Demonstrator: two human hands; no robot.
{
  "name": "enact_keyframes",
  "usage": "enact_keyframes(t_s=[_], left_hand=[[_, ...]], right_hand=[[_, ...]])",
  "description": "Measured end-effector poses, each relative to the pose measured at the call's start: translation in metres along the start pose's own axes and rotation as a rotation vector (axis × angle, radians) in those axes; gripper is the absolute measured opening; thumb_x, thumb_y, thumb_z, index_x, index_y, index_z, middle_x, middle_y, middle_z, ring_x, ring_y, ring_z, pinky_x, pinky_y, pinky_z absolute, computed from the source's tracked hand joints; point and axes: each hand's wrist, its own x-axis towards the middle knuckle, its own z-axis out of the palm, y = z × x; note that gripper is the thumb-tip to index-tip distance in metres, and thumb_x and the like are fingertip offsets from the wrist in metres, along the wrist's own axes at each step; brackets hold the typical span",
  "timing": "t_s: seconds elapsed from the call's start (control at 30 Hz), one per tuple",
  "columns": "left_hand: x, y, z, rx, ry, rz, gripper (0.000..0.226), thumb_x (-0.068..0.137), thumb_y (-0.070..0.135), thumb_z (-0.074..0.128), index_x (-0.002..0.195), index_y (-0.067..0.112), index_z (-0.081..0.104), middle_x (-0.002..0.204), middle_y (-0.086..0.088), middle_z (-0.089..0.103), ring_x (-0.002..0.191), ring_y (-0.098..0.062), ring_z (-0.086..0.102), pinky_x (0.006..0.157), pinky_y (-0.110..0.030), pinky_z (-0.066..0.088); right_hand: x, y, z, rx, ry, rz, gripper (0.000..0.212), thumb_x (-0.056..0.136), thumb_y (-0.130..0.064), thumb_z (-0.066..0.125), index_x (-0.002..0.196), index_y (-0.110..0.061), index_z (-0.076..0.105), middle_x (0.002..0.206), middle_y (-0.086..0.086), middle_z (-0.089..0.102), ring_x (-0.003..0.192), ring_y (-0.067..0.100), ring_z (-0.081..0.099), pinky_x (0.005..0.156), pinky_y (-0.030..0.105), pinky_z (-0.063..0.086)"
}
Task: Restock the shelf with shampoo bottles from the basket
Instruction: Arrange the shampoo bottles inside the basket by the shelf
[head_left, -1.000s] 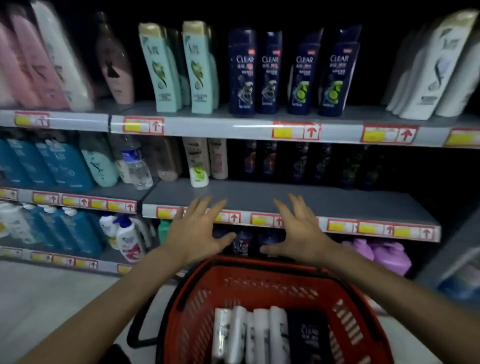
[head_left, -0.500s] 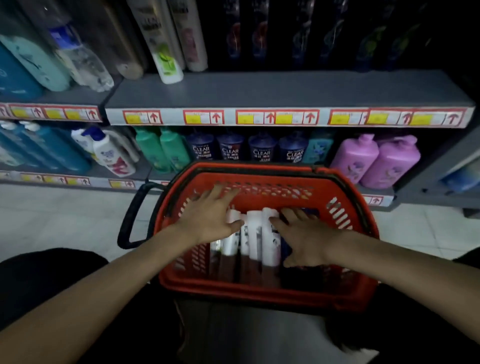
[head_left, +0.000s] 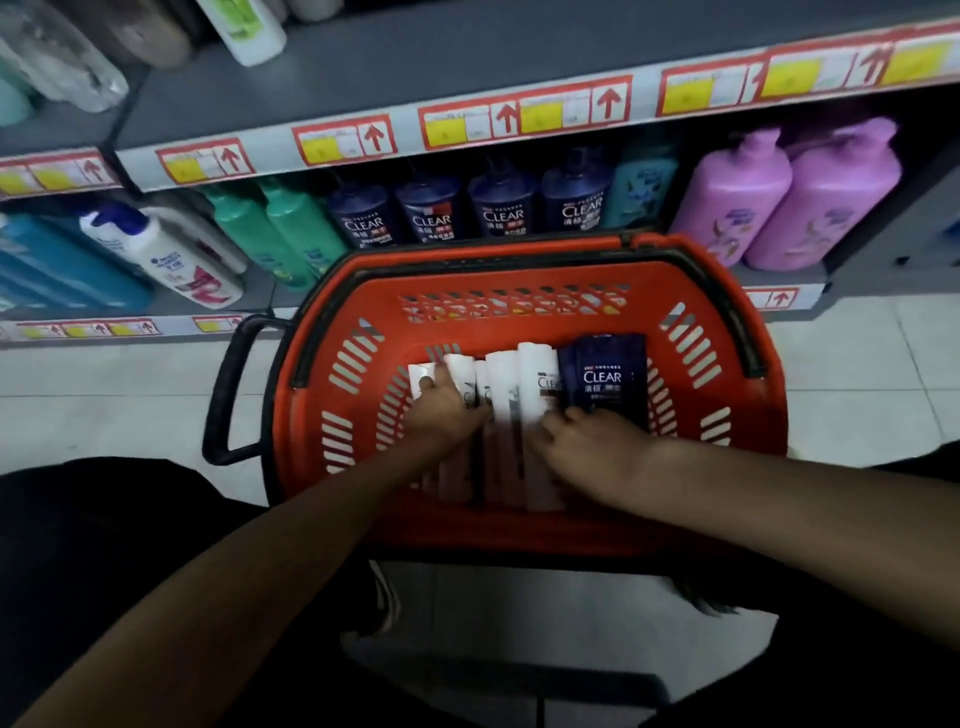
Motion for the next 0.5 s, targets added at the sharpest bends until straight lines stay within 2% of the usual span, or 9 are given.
enact_keyframes(t_s=[0.1,0.3,0.4,0.5], left_hand=[[0.010,0.001,0.008,-0.070,0.016,-0.081,0.083,0.081,0.058,0.071,0.137,0.008,0.036,0.134,-0.022,0.051,0.121,-0.042,0.057,0.094,-0.045,0.048],[0.027,-0.005,0.013,-0.032,0.015,-0.057,0.086,0.081,0.063,0.068,0.128,-0.006,0.050,0.120,-0.024,0.061,0.113,-0.039,0.063,0.086,-0.041,0.052],[0.052,-0.017,0.031,-0.099,0.048,-0.090,0.083,0.069,0.078,0.062,0.117,0.010,0.063,0.106,-0.012,0.069,0.101,-0.031,0.069,0.081,-0.037,0.058],[0.069,-0.025,0.036,-0.144,0.028,-0.113,0.074,0.061,0.078,0.066,0.107,0.020,0.069,0.096,-0.003,0.073,0.093,-0.023,0.072,0.081,-0.037,0.059]], right_hand=[[0.003,0.004,-0.001,0.016,0.001,0.036,0.041,0.103,-0.012,0.041,0.144,-0.007,0.042,0.145,0.020,0.042,0.129,0.036,0.048,0.093,0.044,0.049],[0.014,0.003,-0.023,0.039,-0.055,0.110,0.052,0.103,-0.016,0.047,0.152,-0.006,0.035,0.152,0.021,0.035,0.139,0.045,0.037,0.102,0.049,0.043],[0.021,-0.004,-0.033,0.041,-0.081,0.110,0.064,0.100,-0.024,0.058,0.155,-0.005,0.031,0.155,0.020,0.032,0.144,0.048,0.031,0.108,0.050,0.039],[0.030,-0.013,-0.037,0.126,-0.035,0.103,0.060,0.101,-0.030,0.054,0.152,-0.005,0.037,0.153,0.022,0.037,0.141,0.043,0.037,0.114,0.054,0.036]])
